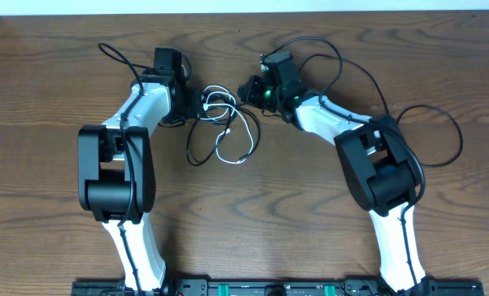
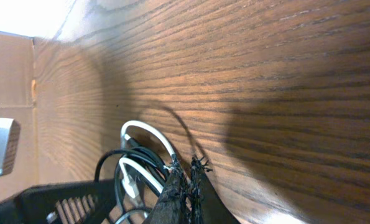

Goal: Untangle cables

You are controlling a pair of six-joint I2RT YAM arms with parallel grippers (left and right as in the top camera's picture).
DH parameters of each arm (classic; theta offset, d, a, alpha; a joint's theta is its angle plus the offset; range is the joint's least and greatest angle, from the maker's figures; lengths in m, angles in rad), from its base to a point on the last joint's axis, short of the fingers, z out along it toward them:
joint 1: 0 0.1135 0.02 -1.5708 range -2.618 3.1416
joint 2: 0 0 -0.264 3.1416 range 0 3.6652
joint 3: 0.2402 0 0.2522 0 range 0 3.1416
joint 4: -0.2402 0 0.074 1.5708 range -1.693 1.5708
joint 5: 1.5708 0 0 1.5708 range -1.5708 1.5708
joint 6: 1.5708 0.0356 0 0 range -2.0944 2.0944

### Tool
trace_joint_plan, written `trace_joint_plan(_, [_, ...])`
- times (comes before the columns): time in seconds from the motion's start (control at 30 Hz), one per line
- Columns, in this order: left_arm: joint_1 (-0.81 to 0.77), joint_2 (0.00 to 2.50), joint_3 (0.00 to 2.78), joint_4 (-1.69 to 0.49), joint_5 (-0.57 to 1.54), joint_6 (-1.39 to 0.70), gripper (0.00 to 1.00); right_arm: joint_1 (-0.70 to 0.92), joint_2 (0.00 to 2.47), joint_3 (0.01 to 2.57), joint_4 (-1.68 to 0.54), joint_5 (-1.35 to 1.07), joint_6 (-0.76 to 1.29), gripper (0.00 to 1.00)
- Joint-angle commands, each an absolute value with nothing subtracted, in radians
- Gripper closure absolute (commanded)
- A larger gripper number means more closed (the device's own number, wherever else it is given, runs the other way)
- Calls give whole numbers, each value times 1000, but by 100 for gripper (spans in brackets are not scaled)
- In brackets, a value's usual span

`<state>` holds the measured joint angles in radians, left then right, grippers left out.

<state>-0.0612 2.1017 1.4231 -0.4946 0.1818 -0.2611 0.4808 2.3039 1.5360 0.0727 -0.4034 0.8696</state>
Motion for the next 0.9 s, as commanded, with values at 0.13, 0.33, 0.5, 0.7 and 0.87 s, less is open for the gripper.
trace_joint_plan(0.13, [-62, 2155, 1408, -514, 170, -259, 93, 369, 2315, 1531, 140, -735, 785, 99])
trace_joint_plan(0.33, [-62, 2151, 1408, -514, 170, -259, 93, 301, 2313, 1531, 300, -978, 762, 99])
trace_joint_plan(0.5, [-62, 2151, 1409, -514, 163, -259, 93, 241, 2313, 1531, 451, -1162, 812, 99])
trace_joint_plan(0.7, [-62, 2150, 1408, -535, 2, -259, 93, 201, 2313, 1531, 453, -1172, 853, 99])
trace_joint_plan(0.87, [-62, 2150, 1409, -549, -123, -260, 93, 188, 2313, 1531, 452, -1182, 860, 99])
